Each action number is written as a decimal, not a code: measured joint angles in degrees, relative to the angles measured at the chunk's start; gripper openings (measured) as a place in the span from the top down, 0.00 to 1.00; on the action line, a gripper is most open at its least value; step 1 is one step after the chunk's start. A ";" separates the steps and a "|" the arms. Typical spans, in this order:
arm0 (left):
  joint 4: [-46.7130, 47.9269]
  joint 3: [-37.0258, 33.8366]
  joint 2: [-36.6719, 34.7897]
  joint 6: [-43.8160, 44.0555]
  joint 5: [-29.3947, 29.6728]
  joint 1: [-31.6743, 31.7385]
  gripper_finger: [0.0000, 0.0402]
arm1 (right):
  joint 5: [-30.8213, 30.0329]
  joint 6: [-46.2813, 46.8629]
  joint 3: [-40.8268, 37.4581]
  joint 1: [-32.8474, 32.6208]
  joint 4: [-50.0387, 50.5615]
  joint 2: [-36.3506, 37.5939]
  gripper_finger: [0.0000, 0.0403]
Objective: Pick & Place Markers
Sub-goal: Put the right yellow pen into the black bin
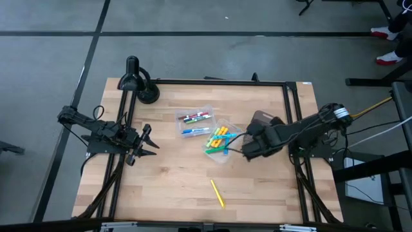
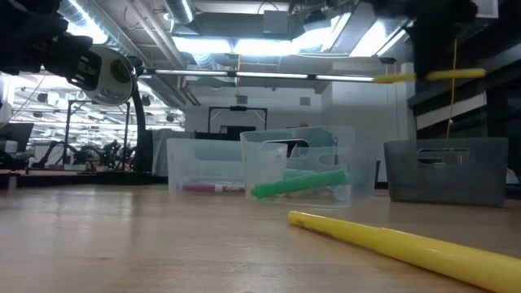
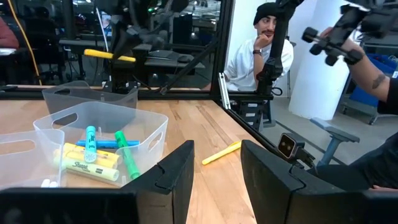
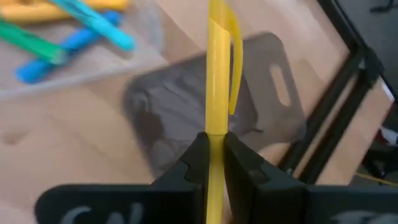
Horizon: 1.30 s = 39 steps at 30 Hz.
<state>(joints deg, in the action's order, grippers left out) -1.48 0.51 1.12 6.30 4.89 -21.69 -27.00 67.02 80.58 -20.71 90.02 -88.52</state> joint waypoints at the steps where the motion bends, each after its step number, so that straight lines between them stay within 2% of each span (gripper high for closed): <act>1: 0.00 0.00 0.00 -0.01 0.00 -0.02 0.68 | 0.09 0.63 -1.99 0.28 -0.03 1.36 0.91; 10: 0.00 0.00 0.00 -0.01 0.00 0.00 0.68 | 0.85 13.60 -14.66 2.16 -1.26 13.27 0.92; 16: 0.01 0.00 0.00 -0.01 0.01 -0.01 0.68 | 6.04 19.72 -21.08 6.23 -10.52 18.36 0.90; 19: 0.00 0.00 -0.02 -0.02 0.00 0.00 0.68 | 8.92 20.29 -22.68 9.18 -12.89 18.83 0.90; 28: 0.00 0.00 0.00 0.00 0.00 -0.02 0.68 | 9.10 17.48 -23.87 16.45 -14.80 18.83 0.89; 35: 0.00 0.00 0.00 -0.02 0.00 -0.01 0.68 | 9.07 16.55 -23.87 18.34 -15.37 18.83 0.89; 39: 0.01 0.00 0.00 0.00 0.00 0.00 0.68 | 9.07 16.02 -23.87 18.73 -15.37 18.83 0.86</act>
<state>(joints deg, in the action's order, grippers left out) -1.46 0.51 1.13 6.31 4.89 -21.69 -17.93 83.04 56.71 -1.98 74.65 -69.69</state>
